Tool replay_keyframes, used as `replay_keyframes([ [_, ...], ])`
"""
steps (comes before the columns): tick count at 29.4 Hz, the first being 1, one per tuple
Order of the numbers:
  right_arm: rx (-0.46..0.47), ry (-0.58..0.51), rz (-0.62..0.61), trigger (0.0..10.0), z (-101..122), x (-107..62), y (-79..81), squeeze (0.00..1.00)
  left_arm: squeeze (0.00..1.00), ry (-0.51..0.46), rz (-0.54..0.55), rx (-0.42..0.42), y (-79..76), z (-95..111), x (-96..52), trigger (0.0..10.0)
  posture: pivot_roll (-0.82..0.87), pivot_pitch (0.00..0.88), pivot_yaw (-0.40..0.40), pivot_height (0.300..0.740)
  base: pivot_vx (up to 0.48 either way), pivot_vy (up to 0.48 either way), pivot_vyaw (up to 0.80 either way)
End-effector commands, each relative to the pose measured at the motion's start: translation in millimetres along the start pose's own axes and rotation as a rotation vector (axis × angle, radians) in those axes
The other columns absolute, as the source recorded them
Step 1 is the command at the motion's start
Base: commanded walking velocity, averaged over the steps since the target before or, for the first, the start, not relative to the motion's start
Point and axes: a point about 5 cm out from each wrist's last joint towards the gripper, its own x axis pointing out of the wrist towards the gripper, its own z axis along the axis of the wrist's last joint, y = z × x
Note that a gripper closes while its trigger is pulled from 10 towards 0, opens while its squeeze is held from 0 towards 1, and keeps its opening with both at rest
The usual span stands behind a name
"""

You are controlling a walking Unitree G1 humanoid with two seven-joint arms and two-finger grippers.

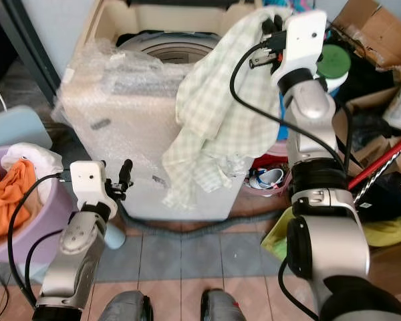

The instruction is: Clothes washing

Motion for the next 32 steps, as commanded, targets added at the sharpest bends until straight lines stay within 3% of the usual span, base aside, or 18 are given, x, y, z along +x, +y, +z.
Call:
replay_keyframes([
  [1,-0.014,-0.081,0.041,10.0,20,13.3,6.2,0.0,0.0,0.004,0.022,-0.003,7.1,-2,-2.5,10.0,0.05,0.108,-0.007,0.74,0.386,0.281,-0.8],
  [6,-0.021,-0.111,0.073,10.0,26,20.2,7.5,0.0,0.0,0.043,0.061,-0.008,10.0,-6,-3.5,10.0,0.05,0.109,-0.008,0.74,0.296,0.367,-0.8],
  [13,-0.018,-0.12,0.117,10.0,26,22.9,12.8,0.0,0.0,0.082,0.169,0.018,32.4,-14,-16.6,10.0,0.06,0.109,-0.014,0.74,0.0,0.47,-0.14],
  [23,0.002,-0.115,0.155,10.0,21,23.1,21.4,0.0,0.0,0.086,0.179,0.018,30.6,-13,-16.5,10.0,0.06,0.113,-0.02,0.74,0.0,0.457,0.0],
  [32,0.093,-0.014,0.068,10.0,-1,13.4,11.4,0.0,0.0,0.081,0.201,0.052,32.3,-11,-16.9,10.0,0.07,0.122,-0.021,0.74,0.0,0.0,0.0],
])
